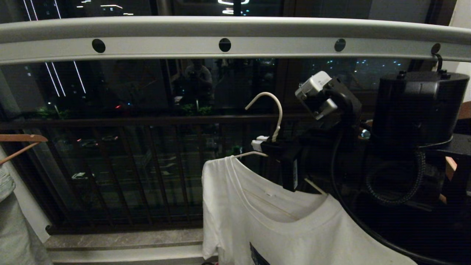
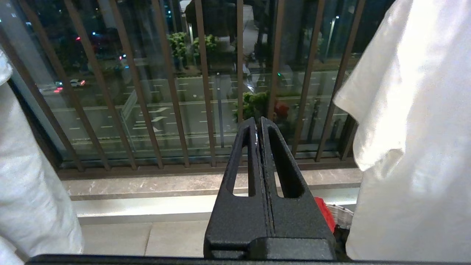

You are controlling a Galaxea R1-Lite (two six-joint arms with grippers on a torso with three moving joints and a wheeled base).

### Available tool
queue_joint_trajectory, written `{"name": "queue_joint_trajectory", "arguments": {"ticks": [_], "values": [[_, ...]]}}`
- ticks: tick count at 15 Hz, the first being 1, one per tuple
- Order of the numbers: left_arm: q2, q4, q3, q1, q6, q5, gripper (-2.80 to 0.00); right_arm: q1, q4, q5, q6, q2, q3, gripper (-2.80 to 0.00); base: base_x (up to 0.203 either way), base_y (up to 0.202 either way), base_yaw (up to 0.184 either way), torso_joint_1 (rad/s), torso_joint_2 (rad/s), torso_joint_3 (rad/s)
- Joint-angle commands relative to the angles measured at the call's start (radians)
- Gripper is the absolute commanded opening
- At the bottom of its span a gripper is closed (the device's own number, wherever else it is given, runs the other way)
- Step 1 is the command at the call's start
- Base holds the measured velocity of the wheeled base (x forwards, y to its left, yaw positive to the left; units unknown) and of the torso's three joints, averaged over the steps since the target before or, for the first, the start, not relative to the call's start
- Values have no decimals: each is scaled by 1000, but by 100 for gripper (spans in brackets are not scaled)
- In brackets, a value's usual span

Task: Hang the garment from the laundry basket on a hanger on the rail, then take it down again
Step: Take the clothes off the clothes rack

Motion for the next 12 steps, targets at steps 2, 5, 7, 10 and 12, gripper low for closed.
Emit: {"name": "queue_joint_trajectory", "arguments": {"ticks": [2,5,7,10,12], "values": [[0,0,0,0,0,1,-280,-36,-128,60,10,89,56,-280,0,0,0,0,0,0],[0,-2,0,0,0,1,-280,-55,-209,155,32,196,83,-280,0,0,0,0,0,0],[0,-2,0,0,0,1,-280,-63,-318,181,37,258,87,-280,0,0,0,0,0,0],[0,0,0,0,10,-1,-280,-77,-340,183,36,285,77,-280,0,0,0,0,0,0],[0,6,-1,0,10,-1,-280,-96,-340,183,38,292,79,-280,0,0,0,0,0,0]]}}
